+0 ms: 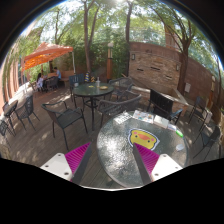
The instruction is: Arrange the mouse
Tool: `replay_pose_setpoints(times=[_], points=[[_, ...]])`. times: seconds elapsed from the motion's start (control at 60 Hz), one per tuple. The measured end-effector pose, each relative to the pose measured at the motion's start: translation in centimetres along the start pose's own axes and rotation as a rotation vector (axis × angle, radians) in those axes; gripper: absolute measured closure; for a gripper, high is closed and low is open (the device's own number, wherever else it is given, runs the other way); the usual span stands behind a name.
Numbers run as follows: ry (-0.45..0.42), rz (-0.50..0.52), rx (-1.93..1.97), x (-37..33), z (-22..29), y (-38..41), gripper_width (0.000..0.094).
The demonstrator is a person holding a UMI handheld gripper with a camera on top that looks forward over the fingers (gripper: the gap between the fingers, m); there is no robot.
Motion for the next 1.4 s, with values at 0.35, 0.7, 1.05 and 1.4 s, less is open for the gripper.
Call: replay_pose_setpoints(times=[0.35,0.7,1.05,1.4], points=[[0.094,-0.094,0.055,1.1,-8.3,-8.0,0.0089],[0.195,-0.294,0.079,7.8,-21.4,-27.7,0.0082],[0.126,-0.379,0.188,19.4,-25.1,-45.5,0.0089],[0.117,-0.392,0.234,27.8,-24.7,-51.0,0.009]])
Point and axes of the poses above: the point between the fingertips, and its own axes, seen from behind it with the camera up: y to the left, z up, x forward, the way the camera looks, the point moved 8 cm from there along -x, backward, against the way the camera looks, and after that the axes turned 13 degrees about -y, right-handed, at the moved point
